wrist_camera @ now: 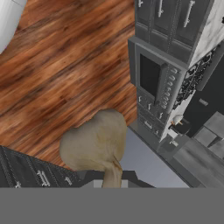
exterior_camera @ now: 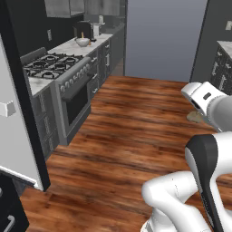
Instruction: Retrieve the bottle and the shaker from the cabinet and place them next to the mixing bowl on the counter. Then add garlic from the fridge to the mixing bowl.
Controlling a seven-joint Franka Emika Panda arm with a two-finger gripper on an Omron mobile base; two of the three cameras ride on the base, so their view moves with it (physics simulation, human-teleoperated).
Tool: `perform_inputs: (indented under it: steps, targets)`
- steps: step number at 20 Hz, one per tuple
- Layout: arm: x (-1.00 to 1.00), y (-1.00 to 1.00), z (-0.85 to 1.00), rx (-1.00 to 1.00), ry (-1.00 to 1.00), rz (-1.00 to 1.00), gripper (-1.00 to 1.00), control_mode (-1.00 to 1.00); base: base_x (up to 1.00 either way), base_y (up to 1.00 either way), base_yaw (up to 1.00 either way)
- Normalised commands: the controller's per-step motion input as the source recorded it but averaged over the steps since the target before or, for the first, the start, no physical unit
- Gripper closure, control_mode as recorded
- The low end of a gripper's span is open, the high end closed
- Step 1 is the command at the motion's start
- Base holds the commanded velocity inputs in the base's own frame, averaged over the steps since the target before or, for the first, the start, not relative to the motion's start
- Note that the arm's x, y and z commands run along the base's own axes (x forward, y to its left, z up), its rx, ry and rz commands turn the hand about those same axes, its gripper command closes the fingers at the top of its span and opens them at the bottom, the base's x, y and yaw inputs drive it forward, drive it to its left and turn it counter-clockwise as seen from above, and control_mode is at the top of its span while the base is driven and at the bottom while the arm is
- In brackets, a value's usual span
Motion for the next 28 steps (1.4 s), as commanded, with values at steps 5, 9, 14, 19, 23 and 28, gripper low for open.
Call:
perform_inputs:
  steps: [5, 9, 14, 19, 23, 28]
  targets:
    - [0.00, 0.00, 0.00, 0.00, 0.00, 0.00, 1.00, 1.00, 0.60, 0.00, -0.05]
    - [0.00, 0.00, 0.00, 0.00, 0.00, 0.00, 1.00, 1.00, 0.63, 0.00, -0.04]
    - [0.00, 0.00, 0.00, 0.00, 0.00, 0.00, 1.00, 1.00, 0.65, 0.00, -0.04]
    - [0.00, 0.00, 0.00, 0.00, 0.00, 0.00, 1.00, 1.00, 0.66, 0.00, -0.04]
    - [0.00, 0.00, 0.00, 0.00, 0.00, 0.00, 1.00, 1.00, 0.67, 0.00, -0.03]
    - [0.00, 0.00, 0.00, 0.00, 0.00, 0.00, 1.00, 1.00, 0.69, 0.00, -0.02]
